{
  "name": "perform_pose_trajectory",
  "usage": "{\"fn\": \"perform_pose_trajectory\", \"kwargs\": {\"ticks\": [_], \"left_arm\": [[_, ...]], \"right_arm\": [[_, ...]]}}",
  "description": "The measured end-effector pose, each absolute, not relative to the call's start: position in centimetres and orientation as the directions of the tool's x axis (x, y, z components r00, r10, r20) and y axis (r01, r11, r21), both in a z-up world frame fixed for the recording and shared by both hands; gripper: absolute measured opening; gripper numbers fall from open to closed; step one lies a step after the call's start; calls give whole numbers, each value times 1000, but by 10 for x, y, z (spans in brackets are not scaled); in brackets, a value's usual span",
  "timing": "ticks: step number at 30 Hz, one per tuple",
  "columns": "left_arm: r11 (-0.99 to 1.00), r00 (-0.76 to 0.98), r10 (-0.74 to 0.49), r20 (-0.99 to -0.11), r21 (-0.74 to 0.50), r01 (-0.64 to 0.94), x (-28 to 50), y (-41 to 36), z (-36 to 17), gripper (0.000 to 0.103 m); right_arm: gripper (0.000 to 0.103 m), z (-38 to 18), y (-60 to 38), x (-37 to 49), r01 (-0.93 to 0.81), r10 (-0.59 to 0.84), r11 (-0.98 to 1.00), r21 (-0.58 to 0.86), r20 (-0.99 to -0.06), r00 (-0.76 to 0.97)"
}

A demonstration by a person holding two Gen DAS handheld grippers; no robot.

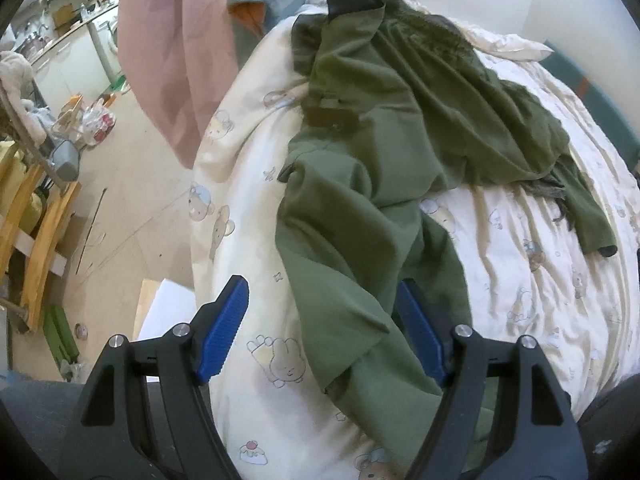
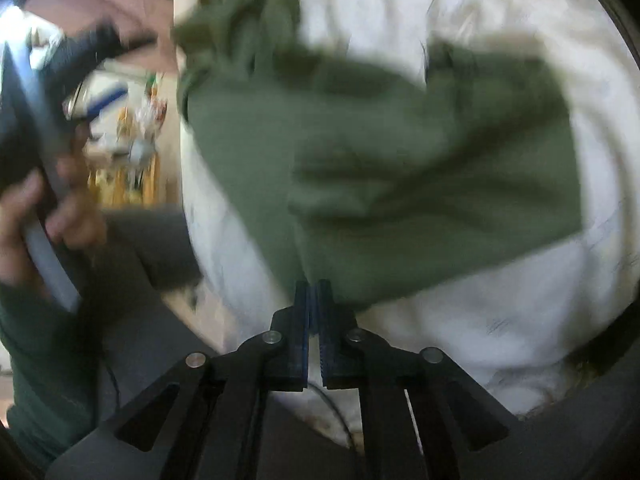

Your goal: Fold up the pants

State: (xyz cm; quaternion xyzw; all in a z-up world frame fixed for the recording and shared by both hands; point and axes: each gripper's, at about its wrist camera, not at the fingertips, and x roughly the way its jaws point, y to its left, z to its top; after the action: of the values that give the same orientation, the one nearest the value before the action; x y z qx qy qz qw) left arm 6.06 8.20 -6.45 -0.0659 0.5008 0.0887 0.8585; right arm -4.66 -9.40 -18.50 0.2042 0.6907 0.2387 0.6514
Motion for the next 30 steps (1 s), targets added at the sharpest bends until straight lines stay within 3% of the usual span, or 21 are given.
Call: {"fn": "perform_pose_trajectory", "kwargs": {"ticks": [1, 3, 5, 11, 15, 20, 25, 30], "left_arm": [[975, 480, 87, -873, -24, -220, 61, 82, -65, 74], [976, 472, 92, -877, -14, -216, 61, 81, -67, 74], [976, 460, 93, -883, -9, -216, 62, 80, -71, 74], [970, 404, 84, -911, -17, -241, 67, 83, -84, 74], [972, 348, 79, -934, -6, -236, 71, 79, -99, 74], [969, 306, 52, -951, -27, -246, 74, 81, -110, 74], [965, 274, 36, -961, -39, -261, 74, 87, -121, 74], [961, 264, 23, -964, -51, -271, 75, 90, -123, 74]], "right_arm": [[13, -186, -93, -48, -24, 605, 793, 609, -791, -89], [46, -177, -90, -50, -37, 636, 764, 644, -761, -128], [62, -160, -92, -52, -58, 657, 742, 668, -741, -135], [62, -71, -110, -49, -252, 684, 692, 676, -726, -69], [64, -41, -126, -3, -309, 609, 772, 555, -785, 114], [64, -80, -118, 84, -237, 559, 824, 514, -806, 194], [64, -153, -83, 147, -110, 569, 822, 559, -817, 97], [64, -191, -40, 173, -144, 511, 854, 500, -858, 47]]}}
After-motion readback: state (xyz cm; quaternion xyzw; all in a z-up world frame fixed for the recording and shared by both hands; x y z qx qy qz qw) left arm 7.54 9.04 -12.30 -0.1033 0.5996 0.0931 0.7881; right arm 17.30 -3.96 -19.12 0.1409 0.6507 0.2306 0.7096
